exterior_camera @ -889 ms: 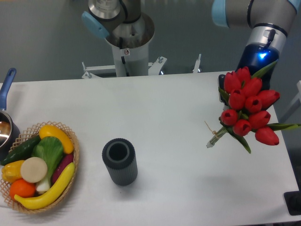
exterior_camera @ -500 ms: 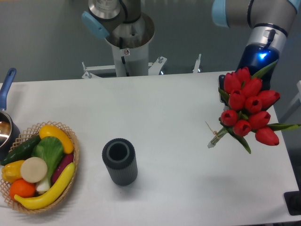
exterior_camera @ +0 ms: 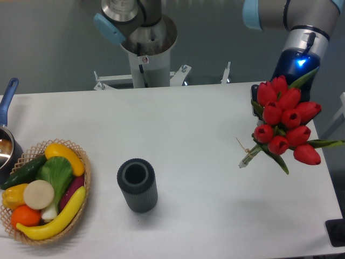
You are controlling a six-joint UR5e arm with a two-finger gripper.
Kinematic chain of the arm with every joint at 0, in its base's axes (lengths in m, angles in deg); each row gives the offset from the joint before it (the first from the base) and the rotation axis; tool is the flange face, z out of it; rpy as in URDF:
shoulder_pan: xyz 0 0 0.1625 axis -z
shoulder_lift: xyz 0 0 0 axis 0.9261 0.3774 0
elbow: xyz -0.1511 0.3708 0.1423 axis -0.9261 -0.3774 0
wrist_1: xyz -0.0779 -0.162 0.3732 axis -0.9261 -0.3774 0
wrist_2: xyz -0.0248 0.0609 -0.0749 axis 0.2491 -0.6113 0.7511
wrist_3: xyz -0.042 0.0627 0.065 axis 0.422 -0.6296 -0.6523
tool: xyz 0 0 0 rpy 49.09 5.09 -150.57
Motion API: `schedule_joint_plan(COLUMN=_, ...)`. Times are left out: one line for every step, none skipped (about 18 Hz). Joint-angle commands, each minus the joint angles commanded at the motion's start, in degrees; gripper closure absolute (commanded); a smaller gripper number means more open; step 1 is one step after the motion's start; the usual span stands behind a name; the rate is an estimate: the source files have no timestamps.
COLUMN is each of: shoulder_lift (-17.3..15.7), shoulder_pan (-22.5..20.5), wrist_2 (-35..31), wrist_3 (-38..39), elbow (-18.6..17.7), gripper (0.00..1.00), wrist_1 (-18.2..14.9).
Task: Place the flowers on the table
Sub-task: 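Hold the red tulip bouquet in the gripper and lift it slightly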
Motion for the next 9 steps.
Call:
schedule_joint_plan(shoulder_lift=-0.4, shoulder_pan=0.1, wrist_2=-1.8, wrist_3=-0.1, elbow=-0.4, gripper=0.63, wrist_1=0.1)
schedule_joint_plan(shoulder_lift=-0.9, shoulder_pan=0.2, wrist_2=-3.6, wrist_3=-0.1, elbow=-0.5, gripper=0.63, wrist_1=0.1)
schedule_joint_plan(shoulder_lift=-1.1, shoulder_pan=0.4, wrist_2=-5.4, wrist_3=-0.2, elbow=-0.6, gripper=0.63, wrist_1=0.1)
schedule_joint_plan(shoulder_lift=-1.3, shoulder_pan=0.5, wrist_2=-7.3, wrist_3=-0.2, elbow=-0.6, gripper=0.63, wrist_1=0.0)
schedule_joint_plan(shoulder_lift=-1.8, shoulder_pan=0.6, wrist_2=-9.3, wrist_3=-0.2, elbow=-0.7, gripper=0.63, wrist_1=-0.1)
schedule_joint_plan(shoulder_lift=-1.9, shoulder_pan=0.8, wrist_2=-11.4, wrist_3=-0.3, elbow=-0.8, gripper=0.63, wrist_1=-0.1)
schedule_joint_plan(shoulder_lift=-1.9, shoulder_pan=1.1, wrist_2=-13.6, wrist_3=-0.4, elbow=-0.9, gripper=0.63, wrist_1=-0.1)
schedule_joint_plan(shoulder_lift=-1.8, shoulder_pan=1.9, wrist_2=-15.5, wrist_3=-0.8, elbow=-0.9, gripper=0.63, wrist_1=-0.1)
schedule_joint_plan(shoulder_lift=-1.7, shoulder_pan=2.8, wrist_2=-17.6, wrist_3=-1.4, elbow=-1.0, gripper=0.63, wrist_1=-0.1)
